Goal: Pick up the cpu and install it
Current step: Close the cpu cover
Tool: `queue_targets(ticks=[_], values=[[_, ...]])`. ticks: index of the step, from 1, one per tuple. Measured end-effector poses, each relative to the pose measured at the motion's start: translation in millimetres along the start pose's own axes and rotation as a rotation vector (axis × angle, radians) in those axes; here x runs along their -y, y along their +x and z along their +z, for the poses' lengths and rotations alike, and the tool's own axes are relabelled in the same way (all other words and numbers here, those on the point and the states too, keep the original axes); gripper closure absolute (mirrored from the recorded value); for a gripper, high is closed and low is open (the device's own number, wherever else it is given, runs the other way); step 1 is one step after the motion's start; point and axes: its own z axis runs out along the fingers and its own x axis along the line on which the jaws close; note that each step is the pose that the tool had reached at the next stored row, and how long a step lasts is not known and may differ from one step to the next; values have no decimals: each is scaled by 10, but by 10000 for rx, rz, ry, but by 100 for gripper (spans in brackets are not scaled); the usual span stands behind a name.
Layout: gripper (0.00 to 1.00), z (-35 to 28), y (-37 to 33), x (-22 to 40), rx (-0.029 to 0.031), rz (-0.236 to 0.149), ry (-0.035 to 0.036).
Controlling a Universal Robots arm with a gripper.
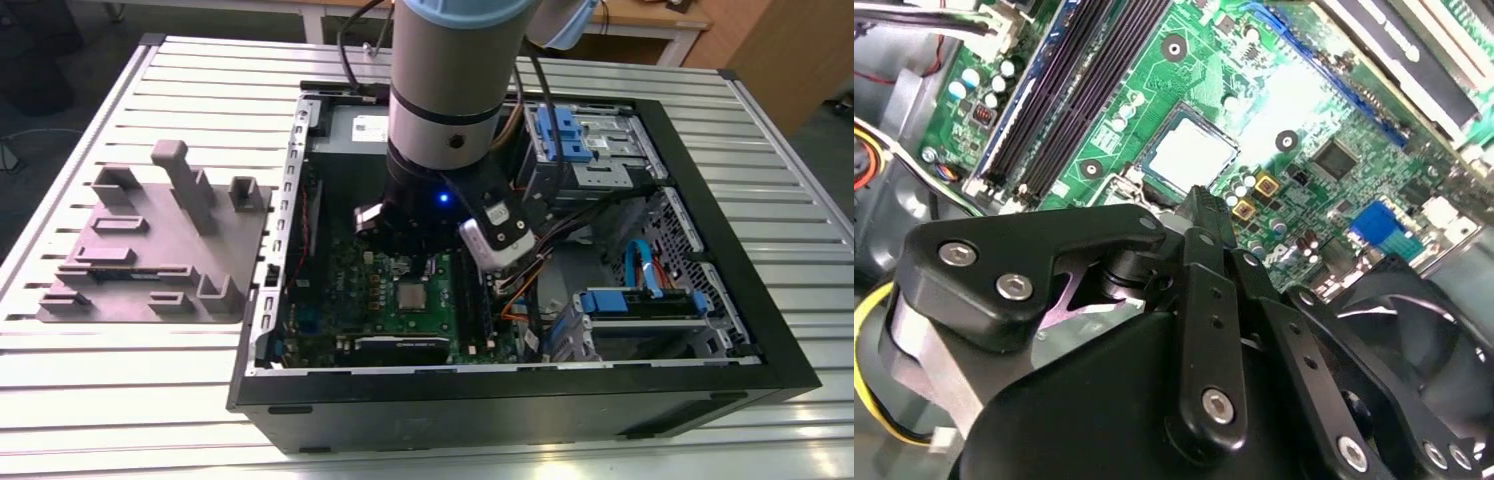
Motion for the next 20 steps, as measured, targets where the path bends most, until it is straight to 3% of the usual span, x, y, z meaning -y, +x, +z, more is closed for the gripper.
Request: queue_targets(ticks=[12,20], values=[[90,0,0,0,-2,-176,5],[90,0,0,0,-7,-724,18]])
